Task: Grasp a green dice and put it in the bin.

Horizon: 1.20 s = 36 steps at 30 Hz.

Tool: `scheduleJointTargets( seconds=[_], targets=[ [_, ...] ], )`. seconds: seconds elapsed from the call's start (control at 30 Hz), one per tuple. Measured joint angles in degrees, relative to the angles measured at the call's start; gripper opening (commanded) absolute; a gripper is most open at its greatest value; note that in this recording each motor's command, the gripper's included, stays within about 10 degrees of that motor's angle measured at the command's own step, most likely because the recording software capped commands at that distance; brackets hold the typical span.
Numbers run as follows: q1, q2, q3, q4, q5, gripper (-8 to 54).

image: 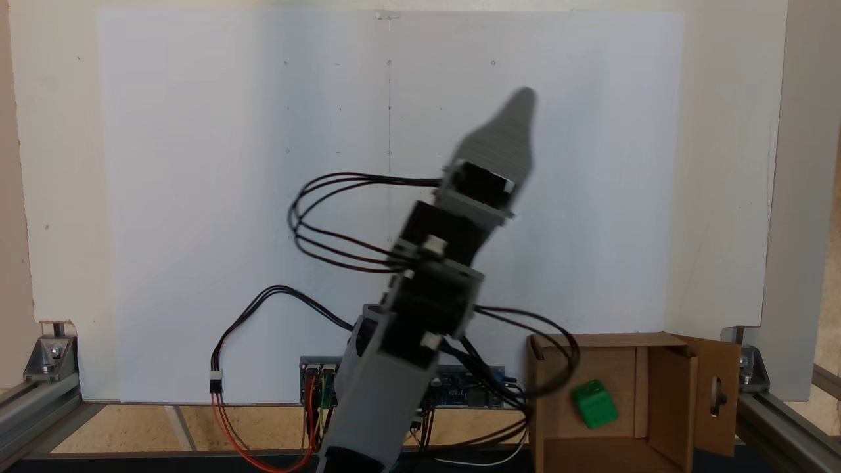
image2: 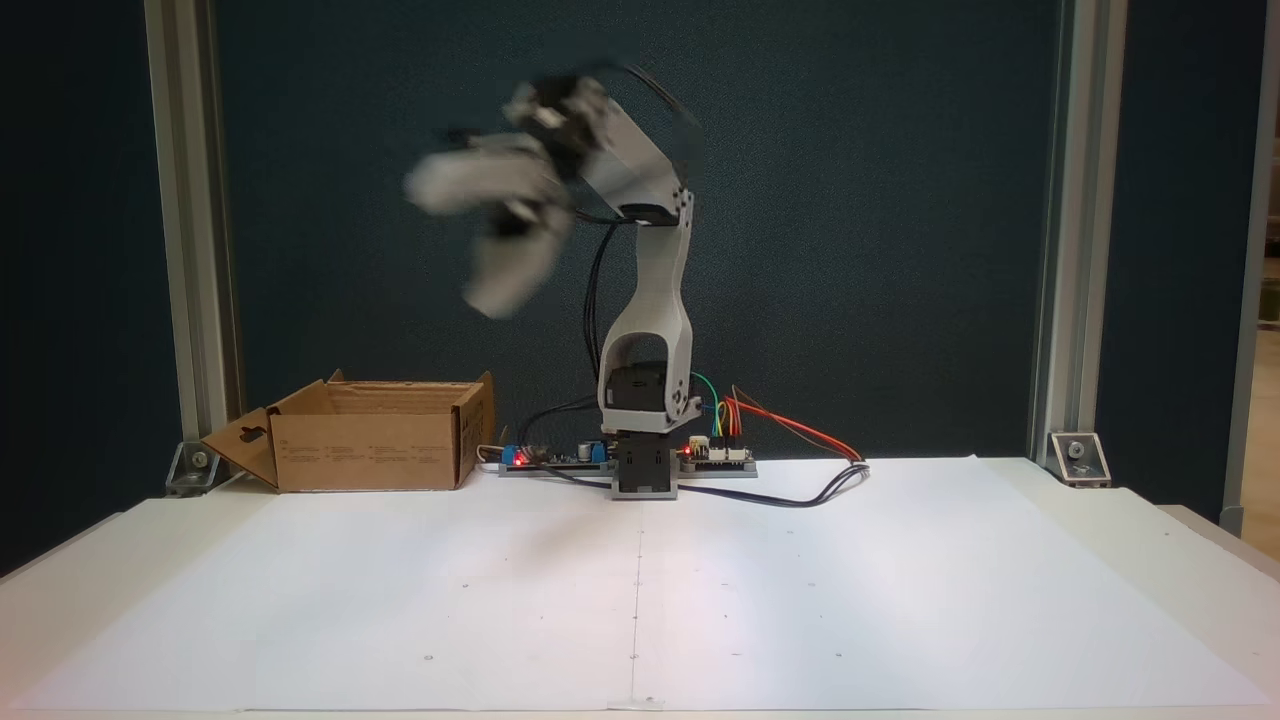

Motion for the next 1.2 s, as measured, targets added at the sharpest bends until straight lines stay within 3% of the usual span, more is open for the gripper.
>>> scheduleJointTargets(
  seconds=[0.13,0.43,1.2],
  targets=[
    [-12.8,5.4,11.9,-10.1,0.0,43.8],
    [-14.3,20.5,39.0,-35.0,0.0,44.2],
    [-19.9,21.4,80.4,-87.5,-0.1,42.7]
  ],
)
